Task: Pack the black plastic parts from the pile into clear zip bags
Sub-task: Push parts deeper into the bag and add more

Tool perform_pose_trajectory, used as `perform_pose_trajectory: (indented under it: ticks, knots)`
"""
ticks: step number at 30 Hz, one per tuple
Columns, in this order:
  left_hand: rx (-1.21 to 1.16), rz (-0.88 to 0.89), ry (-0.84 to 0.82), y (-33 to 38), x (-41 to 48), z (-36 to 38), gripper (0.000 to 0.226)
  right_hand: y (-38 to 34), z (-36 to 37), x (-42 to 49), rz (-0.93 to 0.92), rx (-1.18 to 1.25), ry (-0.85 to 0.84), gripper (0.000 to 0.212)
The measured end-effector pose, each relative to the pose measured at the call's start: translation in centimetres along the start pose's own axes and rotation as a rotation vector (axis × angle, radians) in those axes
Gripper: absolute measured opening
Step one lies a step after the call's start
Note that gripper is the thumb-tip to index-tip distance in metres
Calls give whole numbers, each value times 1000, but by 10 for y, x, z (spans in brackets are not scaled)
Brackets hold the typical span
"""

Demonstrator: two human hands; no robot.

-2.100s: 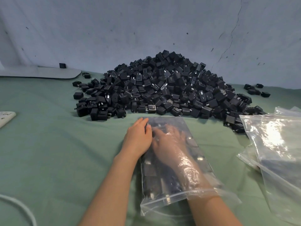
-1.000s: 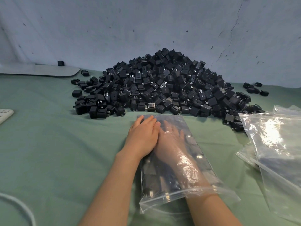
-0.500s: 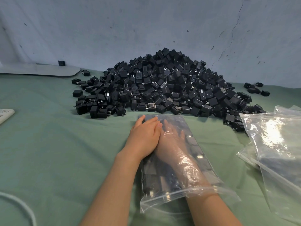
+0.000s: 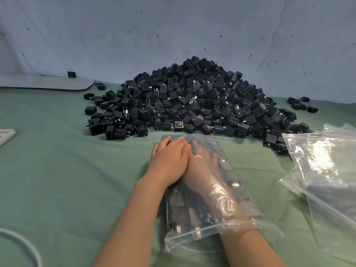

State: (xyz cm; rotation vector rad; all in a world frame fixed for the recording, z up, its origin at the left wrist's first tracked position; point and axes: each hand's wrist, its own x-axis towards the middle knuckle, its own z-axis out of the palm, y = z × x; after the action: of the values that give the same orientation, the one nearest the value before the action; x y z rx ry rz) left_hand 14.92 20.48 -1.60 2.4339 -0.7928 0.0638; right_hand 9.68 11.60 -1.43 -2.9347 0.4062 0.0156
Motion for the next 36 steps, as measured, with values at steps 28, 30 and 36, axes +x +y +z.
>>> perform_pose_trajectory:
  ticks: [28, 30, 36]
  knots:
    - [-730, -332, 264, -1, 6, -11, 33, 2, 0, -6, -85, 172, 107, 43]
    - [-722, -329, 272, -1, 6, -12, 33, 2, 1, -6, -86, 169, 111, 41]
    - [-737, -340, 281, -2, 7, -12, 28, 2, 4, -3, -99, 168, 111, 38]
